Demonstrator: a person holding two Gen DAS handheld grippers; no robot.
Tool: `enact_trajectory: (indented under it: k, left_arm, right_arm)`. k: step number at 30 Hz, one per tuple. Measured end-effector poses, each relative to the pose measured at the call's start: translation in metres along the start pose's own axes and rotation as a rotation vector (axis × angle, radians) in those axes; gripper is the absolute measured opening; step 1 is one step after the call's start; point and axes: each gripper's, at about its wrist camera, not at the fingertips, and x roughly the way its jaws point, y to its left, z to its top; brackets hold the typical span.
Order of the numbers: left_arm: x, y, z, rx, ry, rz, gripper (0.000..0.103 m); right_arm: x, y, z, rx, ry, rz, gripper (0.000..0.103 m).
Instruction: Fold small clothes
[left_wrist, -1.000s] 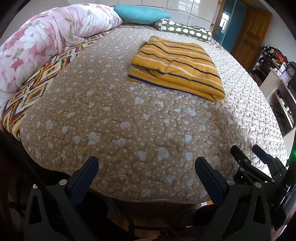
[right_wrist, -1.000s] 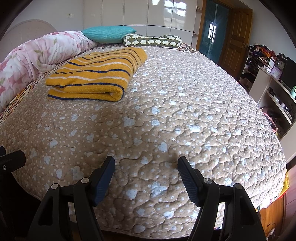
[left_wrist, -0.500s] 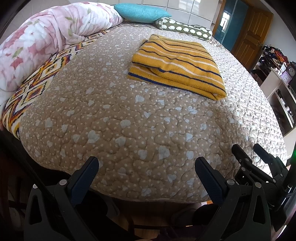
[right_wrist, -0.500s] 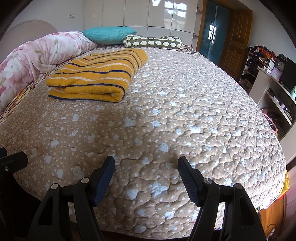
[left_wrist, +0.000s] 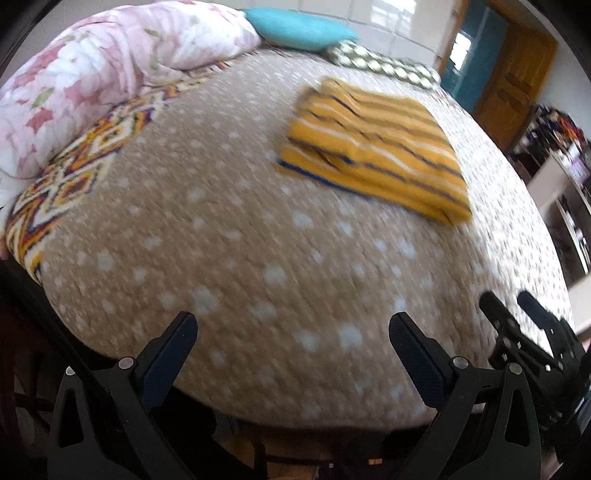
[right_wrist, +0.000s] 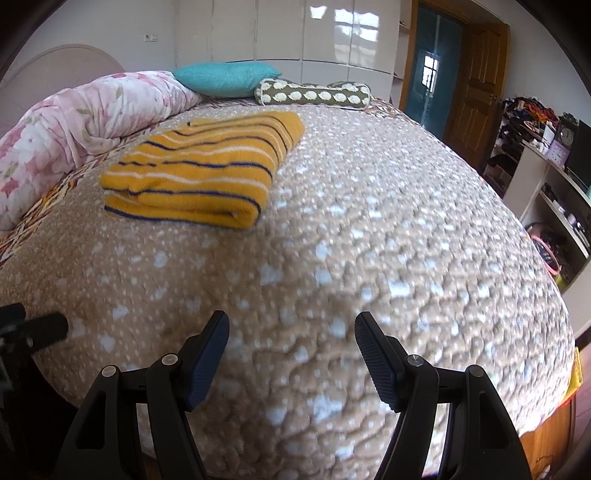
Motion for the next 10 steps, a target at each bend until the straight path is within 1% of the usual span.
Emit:
enact_trajectory:
  k: [2, 5, 10]
  left_arm:
    - [0.002, 0.004, 0.008, -0.015, -0.015, 0.009, 0.103]
    - [0.009, 0.006, 0.019, -0.013, -0.015, 0.014, 0.103]
    - [0.024, -0.006, 0.028, 0.034, 0.002, -0.008, 0.103]
  right_arm:
    - [0.004, 0.002, 0.006, -0.018, -0.008, 0.002, 0.075]
    - [0.011, 0.005, 0.012, -0.023, -0.01, 0.015, 0.076]
    - [0.022, 0.008, 0.017, -0.032, -0.003, 0.043, 0.076]
